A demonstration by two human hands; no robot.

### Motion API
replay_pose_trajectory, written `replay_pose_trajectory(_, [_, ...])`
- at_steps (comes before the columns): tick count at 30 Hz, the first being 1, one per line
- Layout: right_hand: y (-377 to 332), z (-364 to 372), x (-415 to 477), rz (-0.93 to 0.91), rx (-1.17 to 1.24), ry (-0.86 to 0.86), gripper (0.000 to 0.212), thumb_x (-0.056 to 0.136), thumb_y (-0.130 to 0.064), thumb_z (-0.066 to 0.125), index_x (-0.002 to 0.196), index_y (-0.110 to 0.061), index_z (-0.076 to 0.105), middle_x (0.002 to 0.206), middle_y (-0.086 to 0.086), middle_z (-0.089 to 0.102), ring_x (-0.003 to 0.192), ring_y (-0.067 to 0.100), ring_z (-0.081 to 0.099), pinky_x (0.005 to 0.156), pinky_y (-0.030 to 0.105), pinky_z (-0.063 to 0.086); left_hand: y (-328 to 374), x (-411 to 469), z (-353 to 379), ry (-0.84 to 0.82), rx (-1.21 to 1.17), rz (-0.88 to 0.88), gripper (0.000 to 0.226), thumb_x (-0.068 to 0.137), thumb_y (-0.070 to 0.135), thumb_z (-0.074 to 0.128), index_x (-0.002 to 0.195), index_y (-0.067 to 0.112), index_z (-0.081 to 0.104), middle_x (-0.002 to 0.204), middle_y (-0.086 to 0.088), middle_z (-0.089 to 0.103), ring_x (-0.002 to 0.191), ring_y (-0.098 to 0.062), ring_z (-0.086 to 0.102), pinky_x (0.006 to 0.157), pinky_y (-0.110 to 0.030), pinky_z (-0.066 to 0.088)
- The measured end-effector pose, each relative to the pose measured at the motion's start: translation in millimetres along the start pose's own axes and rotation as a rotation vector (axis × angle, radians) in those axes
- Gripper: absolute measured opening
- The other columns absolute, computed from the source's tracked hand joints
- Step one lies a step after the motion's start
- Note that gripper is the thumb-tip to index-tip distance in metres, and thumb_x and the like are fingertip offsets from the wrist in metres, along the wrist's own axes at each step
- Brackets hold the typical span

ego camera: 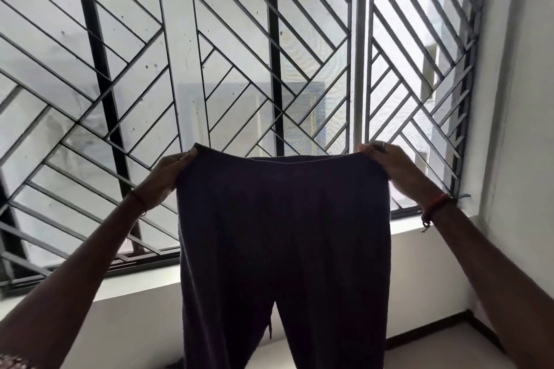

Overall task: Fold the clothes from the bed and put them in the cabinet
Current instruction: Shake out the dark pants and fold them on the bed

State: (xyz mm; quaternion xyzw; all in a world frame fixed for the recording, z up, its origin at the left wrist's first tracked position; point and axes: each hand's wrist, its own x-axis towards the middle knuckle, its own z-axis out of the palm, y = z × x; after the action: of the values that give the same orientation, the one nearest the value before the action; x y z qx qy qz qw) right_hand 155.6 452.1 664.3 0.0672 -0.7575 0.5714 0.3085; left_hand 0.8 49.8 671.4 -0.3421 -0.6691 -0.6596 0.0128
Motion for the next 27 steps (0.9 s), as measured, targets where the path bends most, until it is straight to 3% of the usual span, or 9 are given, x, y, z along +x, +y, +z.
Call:
replay_pose_trajectory(3, [-13.9,-1.7,2.7,0.017,0.260,-0.082,0.050,0.049,-0.052,0.087,0.068,-0.019,0.055,0.058,-0.008,0.056,0.049,0.002,0.052,0.047,0.015,0.043,13.0,3.6,1.2,-0.026,-0.057,0.025,0.030,0.075,0.045,0.059,0.089,0.025,0.077,0.090,0.003,0.074,0.084,-0.005,0.069,0.071,-0.018,0.056])
replay_pose_trajectory(6, [-12.0,-6.8,1.6,0.042,0.416,-0.248,0.058,0.041,-0.047,0.092,0.081,-0.013,0.069,0.072,-0.001,0.070,0.061,0.007,0.066,0.055,0.018,0.054,11.9,17.0,-1.0,0.016,0.005,-0.027,0.028,0.088,0.038,0.058,0.093,0.017,0.076,0.094,-0.003,0.074,0.083,-0.009,0.069,0.074,-0.021,0.057])
replay_pose_trajectory(9, [3.9,0.8,6.0,0.238,0.292,-0.326,0.066,0.054,-0.032,0.091,0.106,0.000,0.066,0.095,0.012,0.072,0.081,0.018,0.071,0.069,0.025,0.058,-13.5,36.2,-5.1,0.190,0.237,-0.152,0.033,0.091,0.036,0.059,0.095,0.005,0.072,0.093,-0.013,0.071,0.074,-0.015,0.067,0.067,-0.024,0.056])
replay_pose_trajectory(12, [30.9,21.2,14.4,0.385,0.183,-0.209,0.025,0.081,-0.009,0.070,0.102,0.004,0.064,0.091,0.013,0.072,0.074,0.015,0.071,0.065,0.022,0.057,-46.8,44.7,-5.4,0.328,0.443,-0.243,0.042,0.089,0.039,0.060,0.086,-0.002,0.070,0.091,-0.019,0.070,0.083,-0.027,0.065,0.080,-0.040,0.052])
replay_pose_trajectory(14, [50.8,37.7,13.8,0.406,0.138,-0.062,0.013,0.083,-0.007,0.068,0.092,0.001,0.066,0.081,0.010,0.071,0.062,0.011,0.068,0.059,0.020,0.057,-62.4,42.0,2.8,0.344,0.388,-0.302,0.039,0.090,0.036,0.059,0.076,0.001,0.066,0.088,-0.016,0.067,0.083,-0.025,0.063,0.078,-0.039,0.051])
replay_pose_trajectory(17, [69.2,60.0,10.6,0.364,0.027,0.127,0.017,0.079,-0.015,0.074,0.085,-0.001,0.067,0.080,0.015,0.069,0.058,0.015,0.065,0.058,0.027,0.056,-66.7,29.5,25.4,0.356,0.152,-0.368,0.024,0.093,0.028,0.058,0.074,0.014,0.060,0.086,-0.010,0.063,0.068,-0.020,0.060,0.061,-0.028,0.052])
replay_pose_trajectory(20, [77.7,75.9,12.5,0.320,-0.038,0.227,0.037,0.075,-0.034,0.078,0.076,0.001,0.067,0.085,0.023,0.069,0.070,0.029,0.066,0.071,0.045,0.056,-65.9,20.6,43.4,0.328,-0.080,-0.397,0.017,0.094,0.026,0.057,0.080,0.017,0.058,0.077,0.000,0.061,0.052,-0.007,0.059,0.045,-0.017,0.049])
replay_pose_trajectory(22, [74.3,86.9,12.8,0.328,-0.041,0.262,0.057,0.064,-0.051,0.079,0.077,0.004,0.067,0.084,0.022,0.070,0.075,0.034,0.068,0.070,0.048,0.057,-60.9,16.2,54.4,0.309,-0.190,-0.390,0.013,0.093,0.025,0.058,0.084,0.017,0.059,0.078,0.001,0.061,0.052,-0.007,0.059,0.042,-0.014,0.047])
replay_pose_trajectory(27, [39.9,124.7,8.5,0.337,0.142,0.187,0.020,0.076,-0.019,0.078,0.077,-0.002,0.067,0.093,0.025,0.068,0.078,0.031,0.066,0.074,0.045,0.057,-43.4,7.1,90.4,0.205,-0.287,-0.346,0.008,0.091,0.017,0.060,0.094,0.009,0.062,0.076,-0.001,0.063,0.050,-0.009,0.062,0.043,-0.018,0.048])
